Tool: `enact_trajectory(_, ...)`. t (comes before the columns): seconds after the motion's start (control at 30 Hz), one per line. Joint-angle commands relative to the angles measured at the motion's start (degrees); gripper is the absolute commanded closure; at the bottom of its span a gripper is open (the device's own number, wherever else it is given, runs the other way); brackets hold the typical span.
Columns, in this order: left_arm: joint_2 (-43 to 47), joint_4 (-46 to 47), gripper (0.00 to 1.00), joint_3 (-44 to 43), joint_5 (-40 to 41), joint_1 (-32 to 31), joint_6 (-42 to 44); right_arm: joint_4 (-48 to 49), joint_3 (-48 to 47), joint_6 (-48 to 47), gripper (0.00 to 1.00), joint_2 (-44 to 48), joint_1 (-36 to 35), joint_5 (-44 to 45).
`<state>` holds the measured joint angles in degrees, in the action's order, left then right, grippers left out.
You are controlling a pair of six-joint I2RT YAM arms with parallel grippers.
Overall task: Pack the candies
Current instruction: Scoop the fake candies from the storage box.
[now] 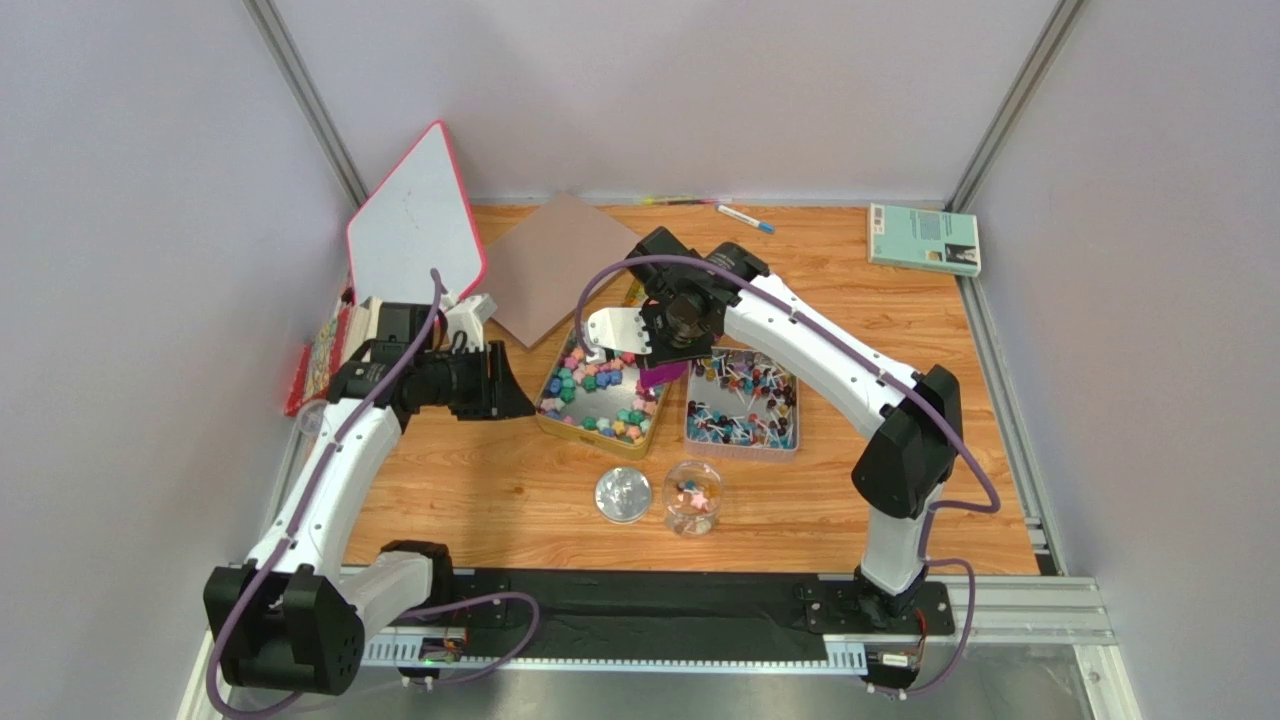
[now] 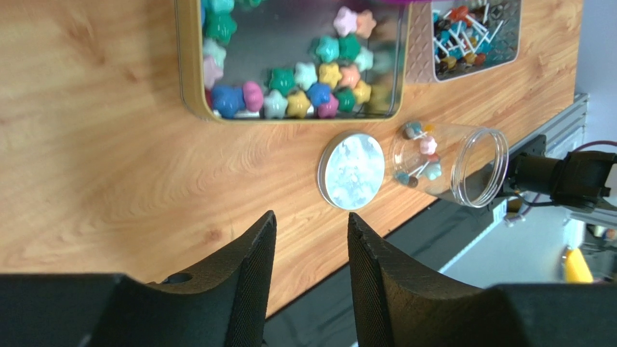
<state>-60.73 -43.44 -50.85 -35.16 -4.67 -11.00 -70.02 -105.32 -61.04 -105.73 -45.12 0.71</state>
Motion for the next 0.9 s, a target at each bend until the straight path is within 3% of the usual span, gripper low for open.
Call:
enact_trajectory(0.0,-0.53,0.64,0.52,0.75,0.00,0.36,-6.22,0.50,-1.56,-3.39,1.00,-0.17,-0.05,4.91)
enact_trajectory(0.37,-1.94,3.19,0.54,2.51,-2.81,0.62,-8.59,4.36,-5.95,-4.79,1.00,-8.61,-0.40,7.46)
enact_trajectory(0.87,-0.97,3.27,0.54,4.62,-3.51,3.61,-8.68,7.26,-5.77,-14.90,1.00,-13.70,-0.32,6.41)
